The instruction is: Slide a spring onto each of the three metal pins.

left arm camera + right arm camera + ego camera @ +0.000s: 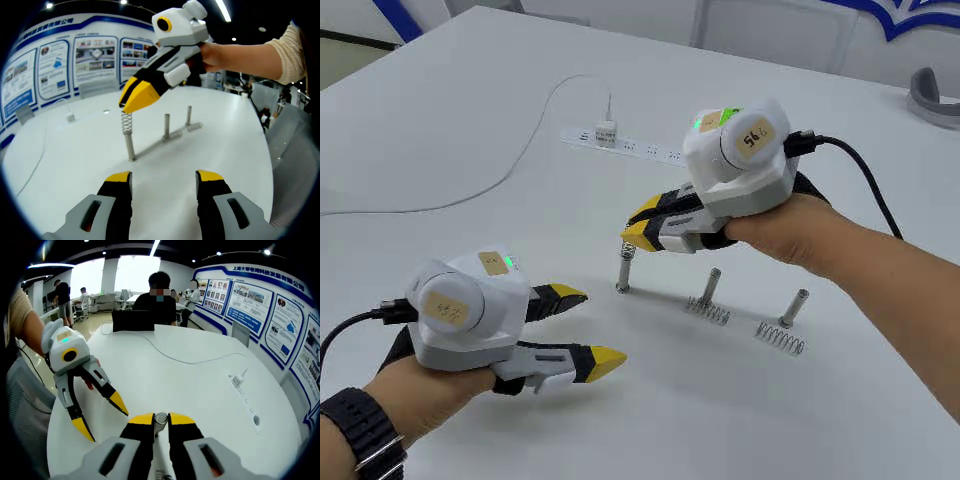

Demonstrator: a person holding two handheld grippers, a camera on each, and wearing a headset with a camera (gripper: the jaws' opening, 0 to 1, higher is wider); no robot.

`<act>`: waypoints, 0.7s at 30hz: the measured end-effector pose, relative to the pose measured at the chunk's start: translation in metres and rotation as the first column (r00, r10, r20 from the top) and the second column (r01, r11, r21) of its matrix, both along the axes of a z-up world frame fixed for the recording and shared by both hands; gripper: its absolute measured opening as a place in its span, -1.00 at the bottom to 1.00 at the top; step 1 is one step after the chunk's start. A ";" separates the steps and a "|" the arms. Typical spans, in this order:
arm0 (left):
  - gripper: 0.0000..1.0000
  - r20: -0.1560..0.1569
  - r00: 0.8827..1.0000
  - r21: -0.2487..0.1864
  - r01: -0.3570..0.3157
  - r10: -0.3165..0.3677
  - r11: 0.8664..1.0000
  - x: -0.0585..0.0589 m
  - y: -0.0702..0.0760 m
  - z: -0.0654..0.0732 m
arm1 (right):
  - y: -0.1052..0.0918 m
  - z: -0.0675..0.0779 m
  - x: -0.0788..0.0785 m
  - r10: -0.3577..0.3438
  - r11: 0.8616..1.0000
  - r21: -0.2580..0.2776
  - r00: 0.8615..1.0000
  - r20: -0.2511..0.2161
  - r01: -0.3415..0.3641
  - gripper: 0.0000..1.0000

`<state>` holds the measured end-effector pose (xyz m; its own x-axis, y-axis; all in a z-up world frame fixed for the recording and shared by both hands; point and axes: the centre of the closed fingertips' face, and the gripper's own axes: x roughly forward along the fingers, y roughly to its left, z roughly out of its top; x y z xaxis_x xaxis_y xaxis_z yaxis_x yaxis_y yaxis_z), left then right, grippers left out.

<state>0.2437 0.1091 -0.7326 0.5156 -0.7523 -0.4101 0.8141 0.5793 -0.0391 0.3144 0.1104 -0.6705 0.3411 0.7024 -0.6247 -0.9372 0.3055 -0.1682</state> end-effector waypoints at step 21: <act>0.03 -0.003 1.000 0.003 -0.006 0.006 1.000 0.001 0.003 -0.001 | 0.001 -0.024 0.003 -0.034 0.999 -0.015 0.999 -0.030 0.034 -0.77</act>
<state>0.2443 0.1122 -0.7338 0.5194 -0.7479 -0.4134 0.8103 0.5847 -0.0397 0.3174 0.1110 -0.6945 0.3454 0.6813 -0.6453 -0.9311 0.3348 -0.1449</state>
